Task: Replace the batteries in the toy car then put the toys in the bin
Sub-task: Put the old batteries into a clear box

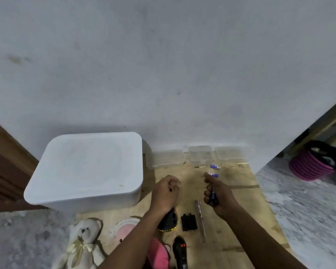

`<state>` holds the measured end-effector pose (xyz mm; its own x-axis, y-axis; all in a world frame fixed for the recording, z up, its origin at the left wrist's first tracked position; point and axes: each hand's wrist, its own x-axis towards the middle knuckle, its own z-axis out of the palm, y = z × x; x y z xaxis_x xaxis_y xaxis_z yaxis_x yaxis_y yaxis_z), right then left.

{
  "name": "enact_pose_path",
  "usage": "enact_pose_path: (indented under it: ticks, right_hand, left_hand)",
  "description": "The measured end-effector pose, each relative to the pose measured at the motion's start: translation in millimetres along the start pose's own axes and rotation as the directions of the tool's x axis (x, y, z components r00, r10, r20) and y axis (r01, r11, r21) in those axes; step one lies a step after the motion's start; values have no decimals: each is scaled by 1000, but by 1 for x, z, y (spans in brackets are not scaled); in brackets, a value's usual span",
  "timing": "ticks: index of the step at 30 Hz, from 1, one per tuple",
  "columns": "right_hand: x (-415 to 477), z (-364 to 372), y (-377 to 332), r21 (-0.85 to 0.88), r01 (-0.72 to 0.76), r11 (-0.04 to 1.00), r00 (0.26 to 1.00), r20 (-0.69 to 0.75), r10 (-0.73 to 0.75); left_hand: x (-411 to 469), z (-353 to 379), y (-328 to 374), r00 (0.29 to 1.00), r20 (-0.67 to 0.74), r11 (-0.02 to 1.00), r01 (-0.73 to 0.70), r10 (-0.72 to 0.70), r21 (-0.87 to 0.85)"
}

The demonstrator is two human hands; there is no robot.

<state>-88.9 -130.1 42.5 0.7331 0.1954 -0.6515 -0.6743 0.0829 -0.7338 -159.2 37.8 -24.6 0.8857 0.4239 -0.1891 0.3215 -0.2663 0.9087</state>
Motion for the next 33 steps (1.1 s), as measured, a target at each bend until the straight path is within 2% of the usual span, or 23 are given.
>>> enact_pose_path:
  ticks: [8,12,15,16,18,21,24,27,33]
  right_hand:
    - [37,-63,-38,-41,105,994,985,-130,-110]
    - [70,-109,-60,-164,131,978,969,-188,-161]
    - [100,-141,-76,-350,182,919,935,-226,-272]
    - [111,-151,-81,-460,206,863,911,-231,-341]
    - [134,-169,-89,-692,217,689,867,-187,-461]
    - [167,-189,-101,-849,194,491,850,-105,-516]
    - [197,-204,-112,-931,167,325,853,-29,-521]
    - [223,-213,-122,-974,185,132,864,97,-495]
    - [255,-213,-131,-969,215,-124,869,248,-429]
  left_hand:
    - [40,46,64,962,233,972,-179,141,153]
    - [69,78,86,940,324,961,-180,106,208]
    - [96,105,100,935,344,944,-185,84,273]
    - [104,115,107,928,366,937,-185,68,296]
    - [122,133,118,918,395,920,-190,42,343]
    - [145,159,131,913,407,879,-215,27,425]
    - [167,183,141,902,432,825,-260,22,502]
    - [188,202,143,884,466,717,-353,44,601]
    - [212,225,127,859,510,515,-452,33,728]
